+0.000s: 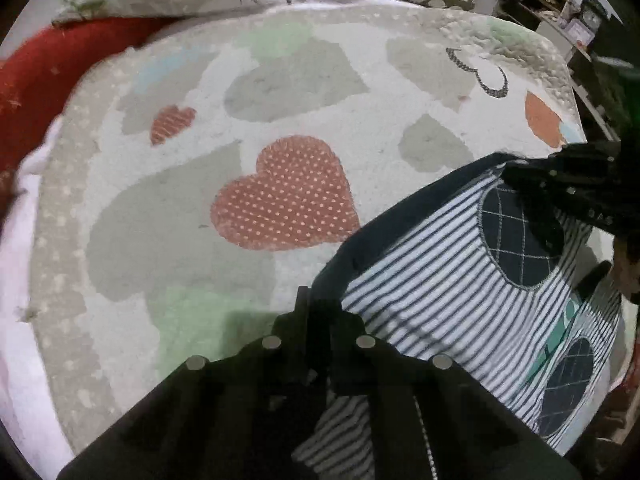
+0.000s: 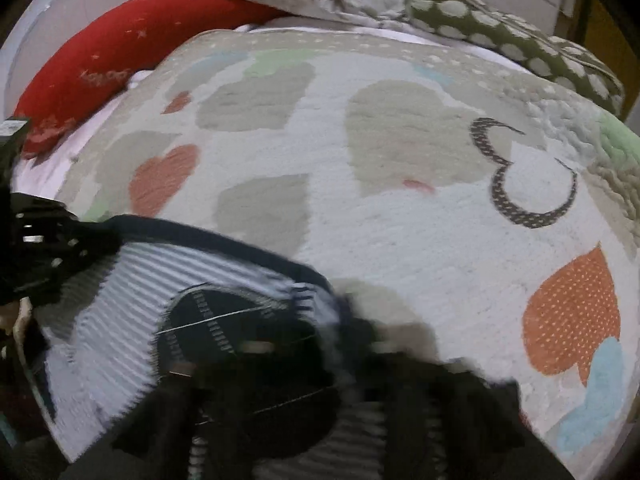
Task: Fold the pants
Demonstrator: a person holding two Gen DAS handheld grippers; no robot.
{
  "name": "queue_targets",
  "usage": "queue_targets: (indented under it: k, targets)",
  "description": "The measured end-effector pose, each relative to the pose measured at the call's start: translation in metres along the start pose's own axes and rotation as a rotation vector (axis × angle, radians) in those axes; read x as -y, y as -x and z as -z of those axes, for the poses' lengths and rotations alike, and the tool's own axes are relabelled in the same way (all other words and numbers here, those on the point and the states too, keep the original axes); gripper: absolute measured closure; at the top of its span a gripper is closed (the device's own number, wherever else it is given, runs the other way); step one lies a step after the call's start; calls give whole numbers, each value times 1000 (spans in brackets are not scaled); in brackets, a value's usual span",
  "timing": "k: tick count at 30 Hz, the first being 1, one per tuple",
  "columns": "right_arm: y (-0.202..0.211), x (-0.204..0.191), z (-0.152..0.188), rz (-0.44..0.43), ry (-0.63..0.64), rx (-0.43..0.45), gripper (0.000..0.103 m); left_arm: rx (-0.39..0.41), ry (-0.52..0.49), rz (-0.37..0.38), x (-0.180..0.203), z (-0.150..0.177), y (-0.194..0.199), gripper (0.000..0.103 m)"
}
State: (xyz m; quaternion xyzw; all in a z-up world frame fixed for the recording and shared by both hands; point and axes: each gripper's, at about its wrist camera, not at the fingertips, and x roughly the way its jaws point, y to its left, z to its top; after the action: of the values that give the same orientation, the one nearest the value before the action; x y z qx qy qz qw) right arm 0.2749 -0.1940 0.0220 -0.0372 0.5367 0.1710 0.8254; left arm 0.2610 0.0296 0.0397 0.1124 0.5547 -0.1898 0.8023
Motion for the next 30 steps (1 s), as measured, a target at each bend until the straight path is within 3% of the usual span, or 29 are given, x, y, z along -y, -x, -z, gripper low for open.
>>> queue_targets:
  k: [7,14,18,23,28,29,30]
  targets:
    - [57,-13,25,27,-29,112,96,154,-11,-51,30,46,68,98]
    - [115,-45,101,23,-34,196,96,268,22,-64,71,123,111,99]
    - [122,-68,161,-8,-52,201,96,277,90,-54,83,170,107,99]
    - [104,-78,219,-13,-105,166,94,203,155,-61,91,208,77,99]
    - [113,-67,254,-49,-240,203,78,209,218,-17,89,225,86,93]
    - [120,-64,259,-54,-263,223,69,218,233,-28,88,229,93,87]
    - [131,-59,265,-38,-292,254,54,225,242,-32,87,232,97,78]
